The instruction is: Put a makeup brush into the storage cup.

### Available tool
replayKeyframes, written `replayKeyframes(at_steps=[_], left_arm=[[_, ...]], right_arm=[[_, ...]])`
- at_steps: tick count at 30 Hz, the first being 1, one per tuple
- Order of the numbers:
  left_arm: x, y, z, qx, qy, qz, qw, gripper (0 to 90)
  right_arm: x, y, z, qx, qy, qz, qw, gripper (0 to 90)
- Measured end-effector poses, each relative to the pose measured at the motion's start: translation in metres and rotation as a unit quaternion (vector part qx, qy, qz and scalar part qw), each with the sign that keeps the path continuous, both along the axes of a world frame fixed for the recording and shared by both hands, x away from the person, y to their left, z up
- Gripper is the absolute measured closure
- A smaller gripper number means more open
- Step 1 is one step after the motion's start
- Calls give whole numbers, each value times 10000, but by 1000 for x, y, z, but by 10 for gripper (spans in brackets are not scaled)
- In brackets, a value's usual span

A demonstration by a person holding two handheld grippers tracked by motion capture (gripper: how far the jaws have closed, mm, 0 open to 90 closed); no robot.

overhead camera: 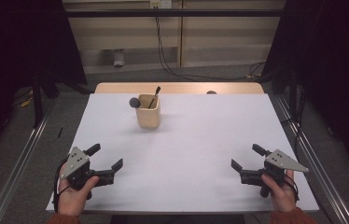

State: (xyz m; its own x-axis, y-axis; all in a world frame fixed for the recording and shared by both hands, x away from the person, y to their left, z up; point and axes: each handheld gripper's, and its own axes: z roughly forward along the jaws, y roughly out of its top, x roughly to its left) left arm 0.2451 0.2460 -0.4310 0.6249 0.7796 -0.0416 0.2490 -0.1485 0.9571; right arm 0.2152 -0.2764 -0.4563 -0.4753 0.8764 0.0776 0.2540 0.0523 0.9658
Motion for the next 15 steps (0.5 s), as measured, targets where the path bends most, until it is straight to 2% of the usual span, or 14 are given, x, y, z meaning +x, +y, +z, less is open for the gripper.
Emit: replayKeyframes(at_steps=[5,9,15], left_arm=[[-6,4,1,-84,-5,63,9999,27],[-13,4,-1,-18,-36,26,10000,26],[-14,3,-3,50,-80,-4,10000,27]], right_arm=[[-1,0,0,-4,-4,0,10000,0],[-2,0,0,-8,-2,9,10000,0],[-3,0,1,-19,-23,24,10000,0]])
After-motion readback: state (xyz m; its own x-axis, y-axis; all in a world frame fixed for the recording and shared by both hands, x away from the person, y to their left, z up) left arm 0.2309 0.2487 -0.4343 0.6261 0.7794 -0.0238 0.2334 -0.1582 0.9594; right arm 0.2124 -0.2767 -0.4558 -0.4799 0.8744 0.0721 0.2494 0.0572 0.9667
